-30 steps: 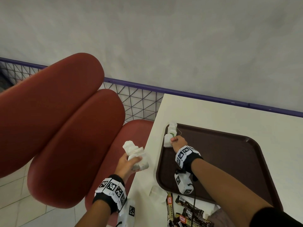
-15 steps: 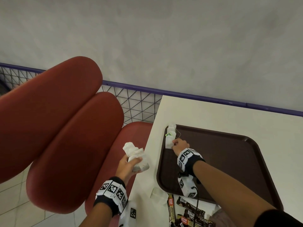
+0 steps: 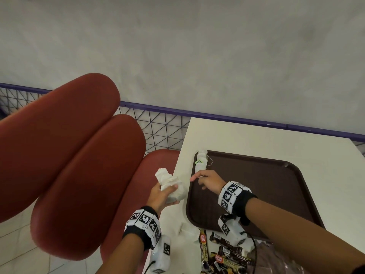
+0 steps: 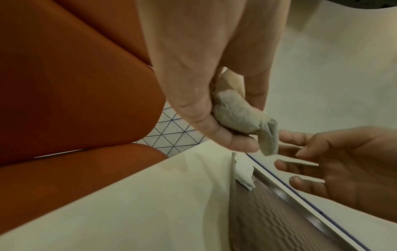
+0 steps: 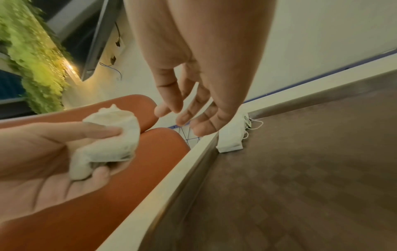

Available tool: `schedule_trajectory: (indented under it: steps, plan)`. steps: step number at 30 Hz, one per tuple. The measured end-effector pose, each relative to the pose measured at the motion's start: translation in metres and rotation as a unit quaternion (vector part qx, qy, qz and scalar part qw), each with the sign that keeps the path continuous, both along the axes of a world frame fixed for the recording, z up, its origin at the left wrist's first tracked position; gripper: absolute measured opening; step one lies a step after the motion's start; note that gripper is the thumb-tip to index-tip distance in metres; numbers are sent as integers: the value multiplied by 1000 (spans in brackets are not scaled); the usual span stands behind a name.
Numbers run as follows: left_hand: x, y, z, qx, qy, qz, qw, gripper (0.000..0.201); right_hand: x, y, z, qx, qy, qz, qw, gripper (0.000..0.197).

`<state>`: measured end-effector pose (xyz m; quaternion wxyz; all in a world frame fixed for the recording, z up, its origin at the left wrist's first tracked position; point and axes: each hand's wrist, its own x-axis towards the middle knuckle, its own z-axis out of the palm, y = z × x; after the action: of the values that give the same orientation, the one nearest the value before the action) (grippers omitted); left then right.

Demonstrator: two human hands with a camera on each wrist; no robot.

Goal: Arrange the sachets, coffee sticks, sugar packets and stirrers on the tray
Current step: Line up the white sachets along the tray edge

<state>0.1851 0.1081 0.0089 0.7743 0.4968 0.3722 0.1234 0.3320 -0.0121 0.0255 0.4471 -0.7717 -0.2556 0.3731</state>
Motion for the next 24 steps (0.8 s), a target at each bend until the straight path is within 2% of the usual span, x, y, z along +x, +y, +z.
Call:
schedule_trajectory:
  steps: [7, 10, 17, 21, 24]
  plan:
    - [5, -7, 4, 11, -11, -22, 1000, 34, -17, -13, 16, 24, 59, 110, 992, 31]
    - [7, -7, 3, 15, -14, -37, 999, 36, -20, -13, 10, 23, 68, 113, 991, 25]
    - [10, -6, -1, -17, -37, -37, 998, 32, -7, -14, -5, 47, 69, 14, 996, 28]
    - [8, -1, -3, -23, -51, -35, 998, 29, 11, -18, -17, 39, 12, -90, 995, 26]
    - [6, 4, -7, -25, -47, -24, 998, 31, 23, -19, -30, 11, -41, -180, 983, 23]
